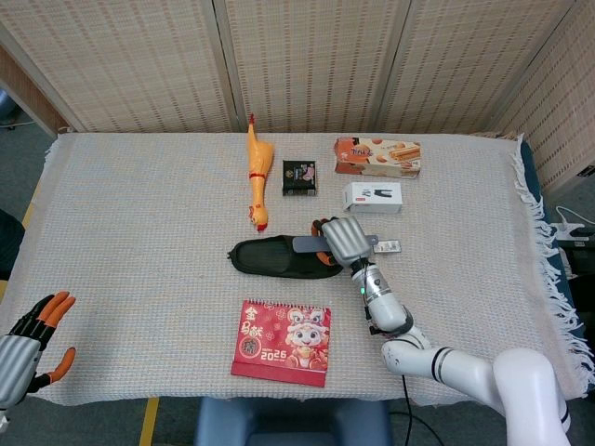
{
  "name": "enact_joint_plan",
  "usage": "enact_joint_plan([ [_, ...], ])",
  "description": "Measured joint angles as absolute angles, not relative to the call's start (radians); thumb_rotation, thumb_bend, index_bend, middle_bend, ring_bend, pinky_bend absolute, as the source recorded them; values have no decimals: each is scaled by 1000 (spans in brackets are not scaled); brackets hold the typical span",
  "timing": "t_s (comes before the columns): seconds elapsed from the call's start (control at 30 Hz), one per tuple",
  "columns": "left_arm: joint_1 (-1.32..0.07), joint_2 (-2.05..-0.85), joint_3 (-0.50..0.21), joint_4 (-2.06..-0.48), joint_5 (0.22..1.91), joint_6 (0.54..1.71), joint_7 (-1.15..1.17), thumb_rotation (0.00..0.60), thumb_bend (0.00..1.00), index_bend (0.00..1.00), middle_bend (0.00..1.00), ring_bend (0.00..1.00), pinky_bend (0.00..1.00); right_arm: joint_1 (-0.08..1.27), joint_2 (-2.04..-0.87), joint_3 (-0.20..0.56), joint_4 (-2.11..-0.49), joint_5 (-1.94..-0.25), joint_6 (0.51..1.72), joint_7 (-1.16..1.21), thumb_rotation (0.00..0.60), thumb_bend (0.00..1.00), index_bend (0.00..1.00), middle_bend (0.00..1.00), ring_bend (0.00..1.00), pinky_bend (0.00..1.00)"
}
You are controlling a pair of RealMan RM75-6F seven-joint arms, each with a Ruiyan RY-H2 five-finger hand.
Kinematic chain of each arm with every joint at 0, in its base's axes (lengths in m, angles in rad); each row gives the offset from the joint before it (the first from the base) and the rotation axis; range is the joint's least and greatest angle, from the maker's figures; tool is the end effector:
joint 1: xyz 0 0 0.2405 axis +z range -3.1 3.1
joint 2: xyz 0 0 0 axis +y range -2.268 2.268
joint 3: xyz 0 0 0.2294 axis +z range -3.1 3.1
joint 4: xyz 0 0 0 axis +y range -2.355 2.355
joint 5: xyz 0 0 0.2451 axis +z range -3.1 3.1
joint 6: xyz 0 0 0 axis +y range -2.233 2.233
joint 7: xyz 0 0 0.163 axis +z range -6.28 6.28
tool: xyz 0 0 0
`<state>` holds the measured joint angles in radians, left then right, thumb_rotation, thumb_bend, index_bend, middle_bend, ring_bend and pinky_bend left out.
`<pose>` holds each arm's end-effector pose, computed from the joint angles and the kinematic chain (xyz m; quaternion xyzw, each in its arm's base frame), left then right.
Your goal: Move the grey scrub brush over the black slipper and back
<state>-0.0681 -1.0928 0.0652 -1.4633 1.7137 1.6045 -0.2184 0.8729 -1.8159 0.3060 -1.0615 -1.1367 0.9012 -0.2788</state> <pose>-0.3107 0.1668 0.1246 -0.6458 -0.3699 -0.4285 0.5123 -0.0935 -0.4129 -0.0891 0.7198 -0.3547 0.4005 0.4423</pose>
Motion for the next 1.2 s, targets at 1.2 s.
enact_joint_plan([
  [1.2, -67, -1089, 69, -1462, 1726, 1615, -227, 585, 462, 0, 0, 0, 196, 907, -1830, 307, -1091, -1103, 901, -339, 600, 495, 833, 532, 586, 802],
])
